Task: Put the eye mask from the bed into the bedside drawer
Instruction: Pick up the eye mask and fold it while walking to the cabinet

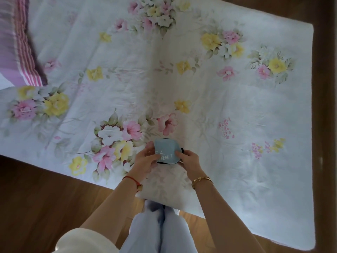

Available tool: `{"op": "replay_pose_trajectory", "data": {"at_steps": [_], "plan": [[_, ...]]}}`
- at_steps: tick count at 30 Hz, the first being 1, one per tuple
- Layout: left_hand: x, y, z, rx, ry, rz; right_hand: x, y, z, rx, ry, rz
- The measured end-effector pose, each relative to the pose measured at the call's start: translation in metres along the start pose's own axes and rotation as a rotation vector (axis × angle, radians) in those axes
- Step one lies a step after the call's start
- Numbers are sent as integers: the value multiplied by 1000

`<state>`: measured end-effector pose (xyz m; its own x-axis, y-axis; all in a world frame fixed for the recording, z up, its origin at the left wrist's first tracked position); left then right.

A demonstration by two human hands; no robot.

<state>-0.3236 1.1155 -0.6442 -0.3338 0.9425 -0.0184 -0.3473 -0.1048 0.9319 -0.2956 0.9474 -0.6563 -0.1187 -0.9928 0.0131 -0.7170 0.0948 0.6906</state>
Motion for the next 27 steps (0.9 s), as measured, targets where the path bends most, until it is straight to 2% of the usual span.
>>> {"op": "replay_pose_trajectory", "data": {"at_steps": [6,16,20,27], "plan": [[14,50,25,-63,59,-59,-11,44,-59,85,-109,-83],[64,213,74,-270,167,-78,-51,160,-174,226,36,-356],[88,280,81,-335,215,-42,-70,211,-213,279,129,-439],[142,372,73,-472,376,54,-123,286,-244,351,135,-656]]}}
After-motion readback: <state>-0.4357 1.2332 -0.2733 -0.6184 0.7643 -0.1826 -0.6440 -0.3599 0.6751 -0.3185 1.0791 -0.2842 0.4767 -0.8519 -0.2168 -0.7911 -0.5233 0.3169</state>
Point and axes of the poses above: each hand's wrist, its own y-axis away from the middle knuckle, its own x-axis out of the back of the hand, z = x × y, the point moved 1 cm from there along -y, towards the middle knuckle, and after that the axes turned 13 degrees about x, right-handed, at the moved point
